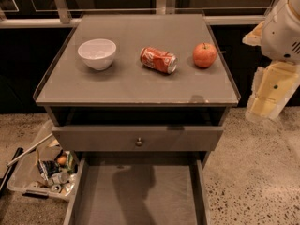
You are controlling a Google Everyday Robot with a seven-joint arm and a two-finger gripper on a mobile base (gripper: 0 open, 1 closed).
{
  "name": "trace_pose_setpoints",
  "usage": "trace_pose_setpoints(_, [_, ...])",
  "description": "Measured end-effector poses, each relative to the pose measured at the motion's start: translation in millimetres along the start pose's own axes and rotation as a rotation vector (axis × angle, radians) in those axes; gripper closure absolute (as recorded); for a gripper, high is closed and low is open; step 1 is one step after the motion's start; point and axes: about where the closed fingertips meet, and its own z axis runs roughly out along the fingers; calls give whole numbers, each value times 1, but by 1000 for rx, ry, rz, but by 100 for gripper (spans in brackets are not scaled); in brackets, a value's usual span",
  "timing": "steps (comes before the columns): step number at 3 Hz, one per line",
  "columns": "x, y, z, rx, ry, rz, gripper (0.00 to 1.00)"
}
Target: Place coke can into middle drawer
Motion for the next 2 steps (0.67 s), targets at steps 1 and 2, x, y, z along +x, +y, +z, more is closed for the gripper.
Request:
trace_pose_setpoints(1, [-30,-14,6,35,-50,-48,0])
trace_pose_setpoints(2, [-55,-35,12,70,-133,-73,0])
